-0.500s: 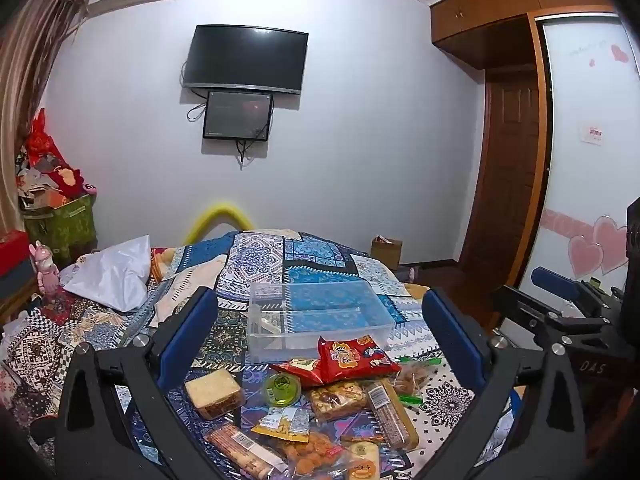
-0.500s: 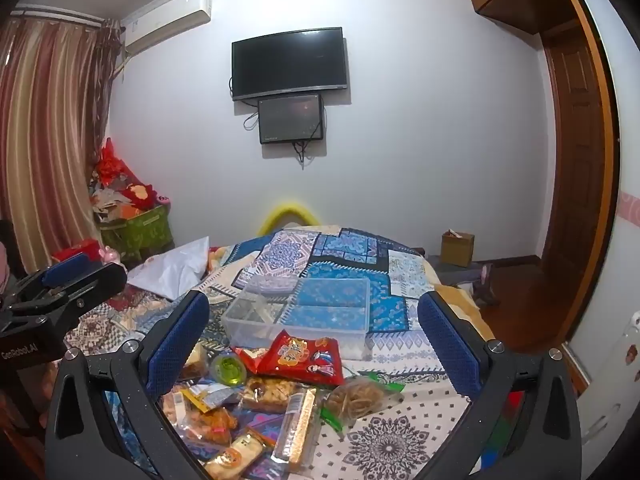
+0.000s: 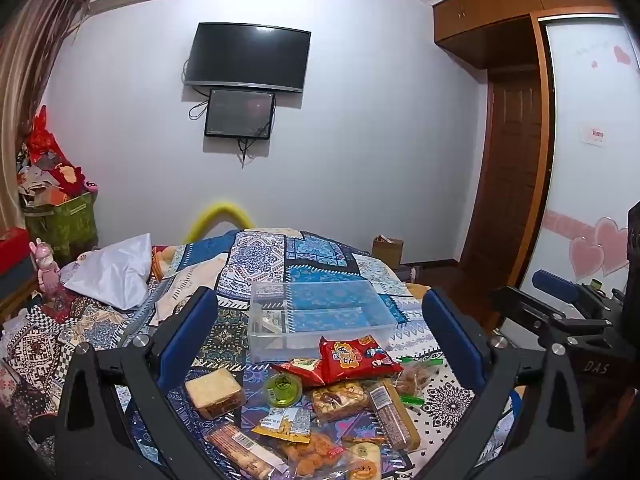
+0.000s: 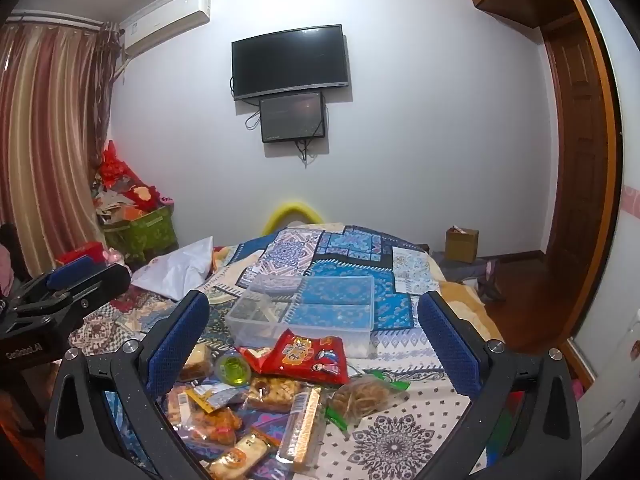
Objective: Organize snacks
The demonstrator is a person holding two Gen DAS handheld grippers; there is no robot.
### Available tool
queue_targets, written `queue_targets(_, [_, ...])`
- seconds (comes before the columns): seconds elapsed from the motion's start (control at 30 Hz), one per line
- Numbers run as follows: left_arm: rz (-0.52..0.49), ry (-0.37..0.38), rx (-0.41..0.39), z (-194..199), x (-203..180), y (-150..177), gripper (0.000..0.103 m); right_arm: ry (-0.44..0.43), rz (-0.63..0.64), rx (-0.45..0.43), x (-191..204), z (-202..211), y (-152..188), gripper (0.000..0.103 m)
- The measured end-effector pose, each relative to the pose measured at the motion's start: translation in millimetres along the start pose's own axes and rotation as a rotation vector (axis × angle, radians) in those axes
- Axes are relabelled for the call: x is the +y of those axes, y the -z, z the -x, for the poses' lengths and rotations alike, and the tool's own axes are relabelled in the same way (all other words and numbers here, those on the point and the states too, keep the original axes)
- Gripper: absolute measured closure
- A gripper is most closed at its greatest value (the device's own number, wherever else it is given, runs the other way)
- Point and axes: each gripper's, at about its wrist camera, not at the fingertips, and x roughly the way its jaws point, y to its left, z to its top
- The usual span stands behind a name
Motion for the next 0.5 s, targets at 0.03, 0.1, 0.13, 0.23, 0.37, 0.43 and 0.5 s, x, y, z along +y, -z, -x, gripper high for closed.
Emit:
queue_targets(0.03, [0.0,0.0,0.0,-0.2,-0.1,0.7,0.0,-0.001,0.0,-0.001,-0.1,-0.1,0.4,0.0])
queue_targets(0.1, [-0.001,-0.001,0.0,-0.9,0.1,0.0,0.0,-0.003,0.001,-0.003,-0.5,-0.5,0.3,0.0])
queue_targets(0.13, [-0.001,-0.001,-0.001,-1.2,-0.1,0.4,0.0,-0.002,0.002,-0.005,-0.2,-0.2,0.1,0.0])
queue_targets(0.23, [-0.003,-0.005,-0.002,-1.8,-0.6,1.2,0.0,-0.005,0.003,-0.002,0.0,-1.5,0.6,0.0])
queue_targets(0.37, [0.0,-0.005,-0.003,-0.3,0.7,-1.6,0.0,-0.014,-0.003,-0.004,-1.6,-0.7,-0.2,0.0])
queue_targets(0.43, [0.004,-0.004,-0.004,0.4,0.7,-2.1,0.0,-0.016,-0.002,-0.003,-2.0,-0.8,-0.1,0.0])
queue_targets(0.5, [0.005,-0.003,-0.006,1.1,0.2,-3.1,0.0,-0.013,0.0,-0.003,-1.4,-0.5,0.2,0.0])
